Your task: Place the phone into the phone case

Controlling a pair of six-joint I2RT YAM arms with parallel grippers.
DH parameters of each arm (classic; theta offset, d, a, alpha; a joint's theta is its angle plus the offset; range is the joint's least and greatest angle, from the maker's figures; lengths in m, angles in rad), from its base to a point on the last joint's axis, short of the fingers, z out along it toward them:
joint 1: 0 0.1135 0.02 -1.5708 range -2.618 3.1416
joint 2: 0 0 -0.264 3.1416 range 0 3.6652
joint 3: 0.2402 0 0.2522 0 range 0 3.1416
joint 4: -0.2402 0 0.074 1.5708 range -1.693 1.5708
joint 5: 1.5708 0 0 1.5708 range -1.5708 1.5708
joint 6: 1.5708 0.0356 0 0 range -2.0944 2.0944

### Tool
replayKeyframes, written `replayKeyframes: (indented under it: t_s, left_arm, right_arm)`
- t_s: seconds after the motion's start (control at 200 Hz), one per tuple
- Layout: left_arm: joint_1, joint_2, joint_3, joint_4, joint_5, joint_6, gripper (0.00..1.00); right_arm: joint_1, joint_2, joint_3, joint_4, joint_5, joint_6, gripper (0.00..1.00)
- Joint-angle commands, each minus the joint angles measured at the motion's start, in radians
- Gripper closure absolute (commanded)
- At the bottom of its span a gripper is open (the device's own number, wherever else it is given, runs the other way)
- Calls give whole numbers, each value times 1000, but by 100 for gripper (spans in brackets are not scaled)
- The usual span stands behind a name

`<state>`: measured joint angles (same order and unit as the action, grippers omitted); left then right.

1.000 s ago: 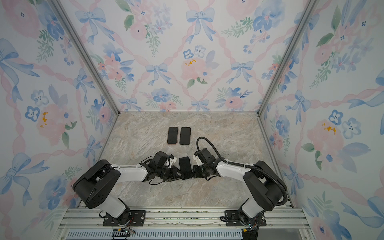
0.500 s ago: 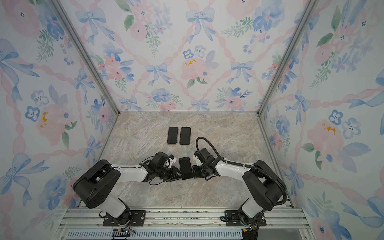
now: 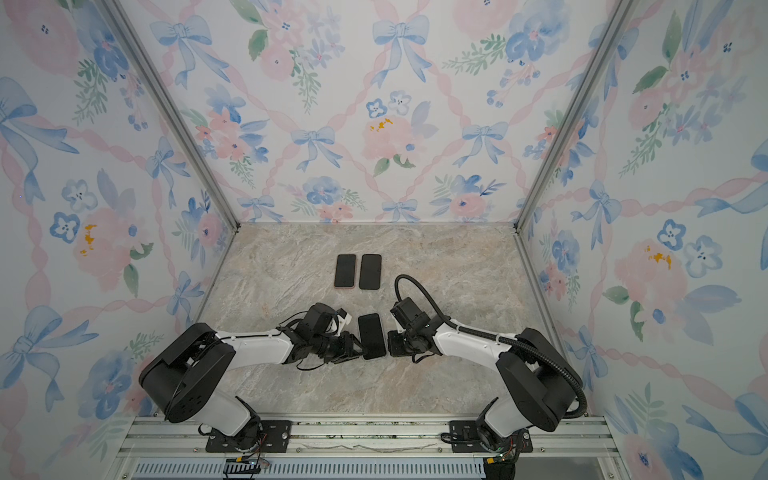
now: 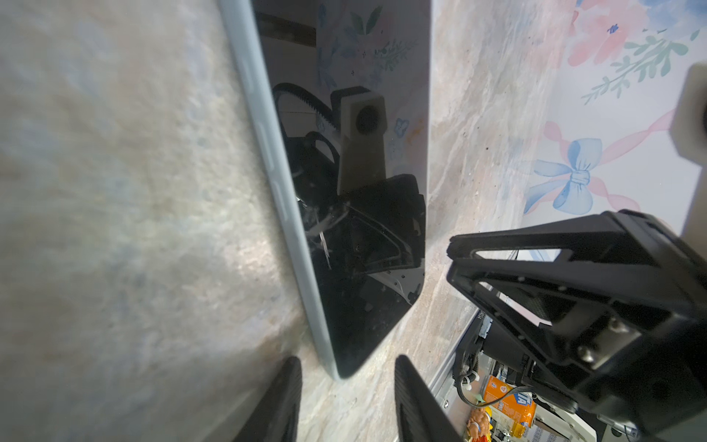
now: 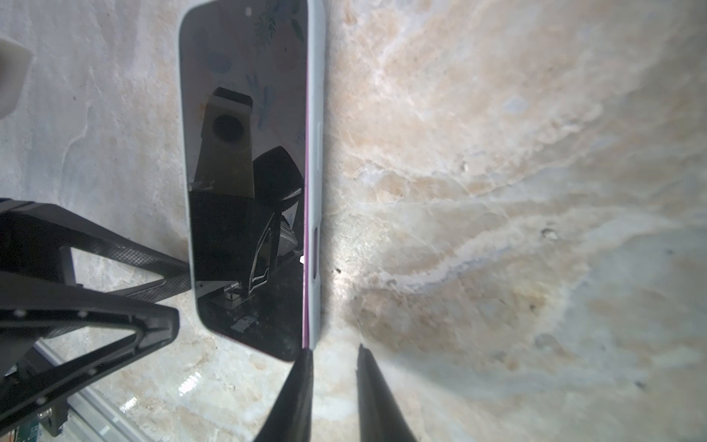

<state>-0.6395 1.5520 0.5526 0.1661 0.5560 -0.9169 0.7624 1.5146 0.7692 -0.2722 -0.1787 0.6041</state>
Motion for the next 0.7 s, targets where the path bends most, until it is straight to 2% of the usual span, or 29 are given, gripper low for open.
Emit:
replayKeyframes:
  t_s: [0.0,0.27,0.525,0.695]
  left_arm:
    - [11,21,10,-37,-9,7,56]
    - [11,41,13,-21,5,4,56]
    - [11,44,17,-17,9,4,57]
    - [11,45,15,-17,8,4,58]
  right_arm:
    - [16,33,13,38,-28,48,73]
    - [34,74,12,71,-42,57,68]
    - [39,85,6,76,-36,56,80]
    - [41,96,3,80,-35,56,83]
